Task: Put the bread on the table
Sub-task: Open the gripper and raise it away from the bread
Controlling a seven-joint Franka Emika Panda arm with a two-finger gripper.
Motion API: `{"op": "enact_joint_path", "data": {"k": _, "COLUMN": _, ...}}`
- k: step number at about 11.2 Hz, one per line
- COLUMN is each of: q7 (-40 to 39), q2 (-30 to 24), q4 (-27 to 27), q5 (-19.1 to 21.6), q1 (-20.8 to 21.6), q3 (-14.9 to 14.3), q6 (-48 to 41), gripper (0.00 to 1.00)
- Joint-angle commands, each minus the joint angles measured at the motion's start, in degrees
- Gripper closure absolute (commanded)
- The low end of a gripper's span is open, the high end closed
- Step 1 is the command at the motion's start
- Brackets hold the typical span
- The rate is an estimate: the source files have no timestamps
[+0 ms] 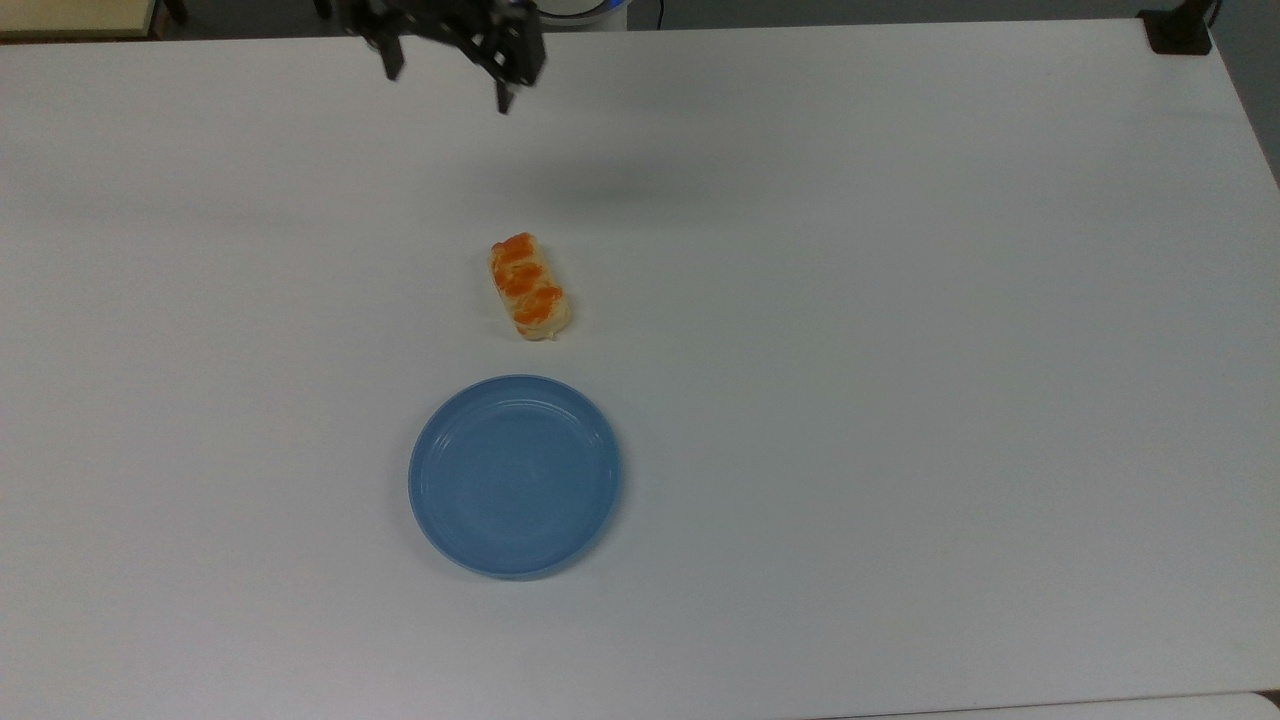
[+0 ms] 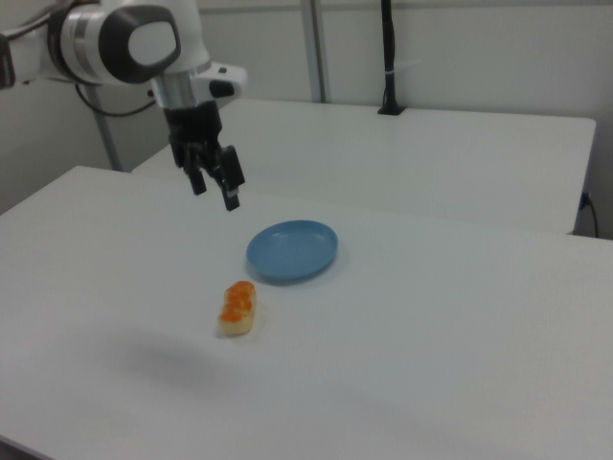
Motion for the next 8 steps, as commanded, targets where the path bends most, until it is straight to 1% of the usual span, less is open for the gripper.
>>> {"op": "enact_joint_path", "data": {"k": 1, "q7": -0.80, "q2": -3.31, "q4": 1.26, "q5": 1.52, "q1": -2.05, "q3": -0.51, "q6": -2.55, "gripper": 0.00}}
{"op": "enact_joint_path", "data": {"k": 3, "q7": -8.07, "q2": -3.67, "q4": 1.27, "q5": 1.77, "q1": -3.36, "q3": -0.51, "q6": -1.85, "gripper": 0.00}}
{"op": "enact_joint_path", "data": {"k": 5, "q7": -10.91, "q2": -3.67, "q4": 1.27, "q5": 1.69, "q1": -3.72, "q3": -0.51, "q6": 0.07, "gripper": 0.00}}
{"op": "enact_joint_path", "data": {"k": 8, "q7": -12.42, "q2": -3.05, "q4": 1.18, "q5": 1.34, "q1": -3.46, "q3": -0.43, "q6": 2.98, "gripper": 0.00}}
